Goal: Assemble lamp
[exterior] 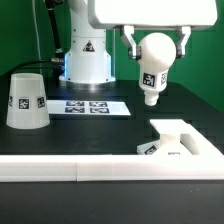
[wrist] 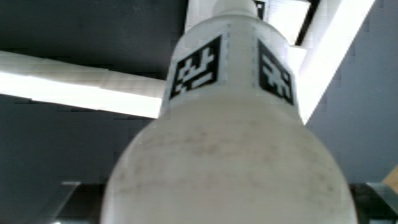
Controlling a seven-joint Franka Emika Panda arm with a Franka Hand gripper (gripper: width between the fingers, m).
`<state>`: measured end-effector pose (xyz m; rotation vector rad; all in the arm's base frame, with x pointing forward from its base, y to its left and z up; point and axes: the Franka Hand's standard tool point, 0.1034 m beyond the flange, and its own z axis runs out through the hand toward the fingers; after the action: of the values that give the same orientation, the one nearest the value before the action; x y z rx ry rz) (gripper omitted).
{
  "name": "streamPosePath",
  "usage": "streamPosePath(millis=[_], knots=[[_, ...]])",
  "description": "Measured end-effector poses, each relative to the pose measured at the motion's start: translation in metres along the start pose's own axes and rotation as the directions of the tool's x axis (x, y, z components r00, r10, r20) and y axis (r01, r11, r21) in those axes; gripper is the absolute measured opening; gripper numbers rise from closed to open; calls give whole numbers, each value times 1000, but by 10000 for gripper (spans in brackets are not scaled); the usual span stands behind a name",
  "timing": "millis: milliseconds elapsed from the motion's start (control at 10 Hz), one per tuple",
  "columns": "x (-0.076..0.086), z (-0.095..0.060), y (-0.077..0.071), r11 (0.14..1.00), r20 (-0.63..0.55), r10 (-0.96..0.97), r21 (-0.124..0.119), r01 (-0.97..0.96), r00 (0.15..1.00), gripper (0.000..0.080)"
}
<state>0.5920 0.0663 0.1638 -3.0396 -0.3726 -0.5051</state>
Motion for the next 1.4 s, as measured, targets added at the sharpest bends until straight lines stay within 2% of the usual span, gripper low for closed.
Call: streamPosePath(millis=[100,200,400,600,800,1100,1400], knots=[[5,-1,-4,999,-33,-45,-10,45,998,579],[12,0,-5,997,-36,-76,-10,76,996,579],[32,7,3,991,-27,-135,-6,135,990,579],[30,9,4,991,-50,-134,-15,133,990,579],[30,10,1,992,-49,-128,-12,127,991,579],[36,19,-15,993,-85,-118,-9,118,989,579],[38,27,-12,992,-129,-125,-25,123,984,579]])
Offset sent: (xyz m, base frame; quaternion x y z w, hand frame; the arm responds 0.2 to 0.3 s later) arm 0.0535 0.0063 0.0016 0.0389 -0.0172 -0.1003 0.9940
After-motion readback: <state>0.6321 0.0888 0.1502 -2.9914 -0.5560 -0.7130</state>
